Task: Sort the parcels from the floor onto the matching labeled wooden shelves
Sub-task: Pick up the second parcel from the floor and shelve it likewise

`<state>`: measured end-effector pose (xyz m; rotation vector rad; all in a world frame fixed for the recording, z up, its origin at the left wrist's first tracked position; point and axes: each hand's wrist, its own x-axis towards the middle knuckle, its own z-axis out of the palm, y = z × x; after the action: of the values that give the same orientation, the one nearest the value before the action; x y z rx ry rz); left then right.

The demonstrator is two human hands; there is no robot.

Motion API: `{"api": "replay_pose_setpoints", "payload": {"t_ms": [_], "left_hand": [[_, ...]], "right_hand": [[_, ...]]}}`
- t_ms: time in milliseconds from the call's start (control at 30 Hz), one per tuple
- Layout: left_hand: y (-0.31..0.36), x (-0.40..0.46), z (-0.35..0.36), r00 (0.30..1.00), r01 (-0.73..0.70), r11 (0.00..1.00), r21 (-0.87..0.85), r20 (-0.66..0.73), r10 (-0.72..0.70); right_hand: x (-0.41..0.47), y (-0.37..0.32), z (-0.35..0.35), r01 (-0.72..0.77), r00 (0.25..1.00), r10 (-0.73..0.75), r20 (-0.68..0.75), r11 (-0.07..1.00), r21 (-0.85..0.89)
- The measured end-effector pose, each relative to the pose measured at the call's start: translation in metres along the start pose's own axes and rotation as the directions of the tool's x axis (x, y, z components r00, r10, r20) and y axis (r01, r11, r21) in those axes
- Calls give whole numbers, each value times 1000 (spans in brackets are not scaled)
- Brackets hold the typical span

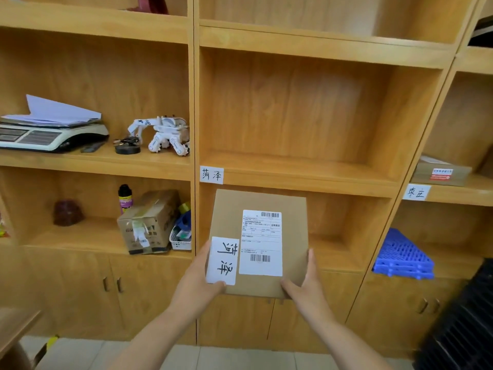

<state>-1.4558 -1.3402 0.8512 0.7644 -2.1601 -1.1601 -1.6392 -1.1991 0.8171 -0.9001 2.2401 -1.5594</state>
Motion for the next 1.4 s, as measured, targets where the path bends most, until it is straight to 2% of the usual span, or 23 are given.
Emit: {"api": "replay_pose_setpoints", "payload": {"t_ms": [233, 433, 633, 967, 1133, 1400], "left_hand": [[-21, 117, -36, 999, -50, 998, -45, -6, 49], [-26, 205, -60, 982, -188, 982, -17, -2, 188], [-37, 277, -66, 980, -190, 982, -2, -64, 190], [-21, 363, -77, 932, -296, 949, 110, -183, 312], [-7, 407, -79, 921, -279, 939, 201, -220, 321], [-11, 456, -67, 933, -207, 954, 215, -250, 259]], "right_hand": [[106, -36, 41, 55, 997, -55, -51, 998, 0], [175, -63, 66, 167, 972, -167, -168, 986, -17], [239, -85, 73, 260, 936, -265, -230, 964, -49], [332, -115, 76, 347, 918, -342, -199, 938, -7], [382, -127, 71, 376, 907, -381, -179, 924, -64], [437, -123, 72, 381, 913, -398, -88, 910, -163]]}}
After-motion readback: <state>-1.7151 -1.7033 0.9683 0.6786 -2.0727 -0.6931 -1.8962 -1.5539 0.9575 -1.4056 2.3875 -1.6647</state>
